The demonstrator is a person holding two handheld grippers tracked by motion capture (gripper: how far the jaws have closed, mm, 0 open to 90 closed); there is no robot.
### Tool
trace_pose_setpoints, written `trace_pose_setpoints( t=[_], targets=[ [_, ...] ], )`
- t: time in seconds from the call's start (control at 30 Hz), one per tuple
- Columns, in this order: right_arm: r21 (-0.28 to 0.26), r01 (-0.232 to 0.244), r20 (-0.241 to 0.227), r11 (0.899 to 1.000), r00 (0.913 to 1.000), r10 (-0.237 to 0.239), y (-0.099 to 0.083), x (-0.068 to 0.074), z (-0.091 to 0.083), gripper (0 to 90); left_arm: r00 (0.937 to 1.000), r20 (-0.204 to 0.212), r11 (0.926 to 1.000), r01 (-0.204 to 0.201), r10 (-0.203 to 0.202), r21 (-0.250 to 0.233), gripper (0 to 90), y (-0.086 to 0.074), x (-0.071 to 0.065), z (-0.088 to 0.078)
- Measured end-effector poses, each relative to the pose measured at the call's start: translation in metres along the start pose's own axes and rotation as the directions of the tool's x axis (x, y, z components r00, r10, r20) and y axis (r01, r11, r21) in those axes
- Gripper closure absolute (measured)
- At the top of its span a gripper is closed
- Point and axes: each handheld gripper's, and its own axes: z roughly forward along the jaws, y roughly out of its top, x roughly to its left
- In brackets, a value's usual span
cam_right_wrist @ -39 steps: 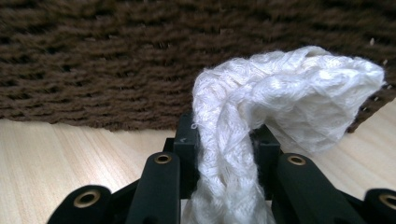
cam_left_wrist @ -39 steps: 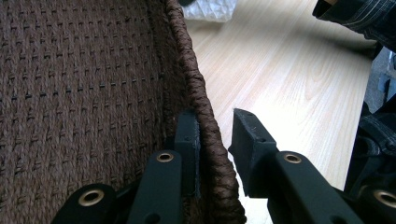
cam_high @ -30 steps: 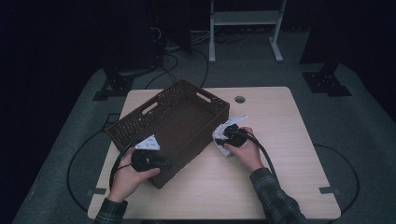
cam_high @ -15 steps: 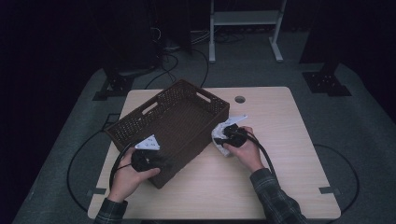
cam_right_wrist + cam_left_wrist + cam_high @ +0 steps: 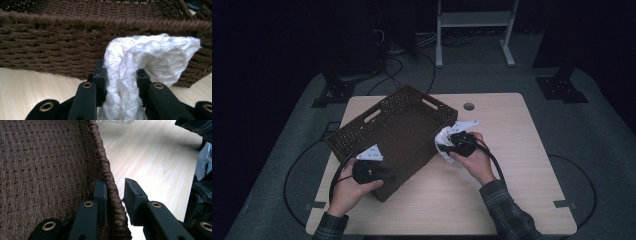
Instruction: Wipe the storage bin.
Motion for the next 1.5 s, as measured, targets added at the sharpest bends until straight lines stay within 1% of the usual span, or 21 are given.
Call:
trace_pose_setpoints(
  t=[0.1, 0.3, 0.4, 0.53, 0.67, 0.87, 1.07, 1.23, 1.5],
  targets=[
    [-0.011, 0.005, -0.001, 1.0, 1.0, -0.005, 0.002, 0.002, -0.004, 69.7, 1.0, 0.0, 1.0, 0.0, 0.0, 0.0, 71.8, 0.0, 0.0, 0.0],
    [-0.05, 0.009, -0.001, 0.999, 1.0, -0.009, 0.006, 0.006, -0.014, 69.7, 1.0, -0.001, 1.0, 0.0, 0.0, 0.0, 71.8, 0.0, 0.0, 0.0],
    [-0.053, 0.017, -0.003, 0.998, 0.9998, -0.017, 0.007, 0.008, -0.015, 69.7, 1.0, -0.001, 1.0, -0.001, 0.001, 0.001, 71.8, 0.0, 0.0, 0.0],
    [-0.046, 0.022, -0.014, 0.999, 0.9997, -0.022, 0.006, 0.009, -0.011, 69.7, 1.0, -0.001, 1.0, 0.0, 0.0, 0.001, 71.8, 0.0, 0.0, 0.0],
    [-0.027, 0.024, -0.024, 0.999, 0.9994, -0.025, 0.004, 0.01, -0.003, 69.6, 1.0, -0.001, 1.0, -0.001, 0.001, 0.0, 71.8, 0.0, 0.0, 0.0],
    [-0.01, 0.009, -0.036, 1.0, 0.9993, -0.009, 0.0, 0.01, 0.005, 69.7, 1.0, -0.002, 1.0, -0.002, 0.002, 0.0, 71.7, 0.0, 0.0, 0.0],
    [0.013, 0.01, -0.04, 1.0, 0.9992, -0.009, -0.004, 0.009, 0.012, 69.7, 1.0, -0.002, 1.0, -0.002, 0.002, 0.001, 71.7, 0.0, 0.0, 0.0],
    [0.037, 0.001, -0.047, 0.999, 0.9989, 0.001, -0.008, 0.008, 0.02, 69.7, 1.0, -0.002, 1.0, -0.002, 0.002, 0.001, 71.8, 0.0, 0.0, 0.0],
    [0.05, -0.009, -0.052, 0.999, 0.9986, 0.012, -0.014, 0.006, 0.026, 69.7, 1.0, -0.003, 1.0, -0.004, 0.004, 0.002, 71.8, 0.0, 0.0, 0.0]
  ],
)
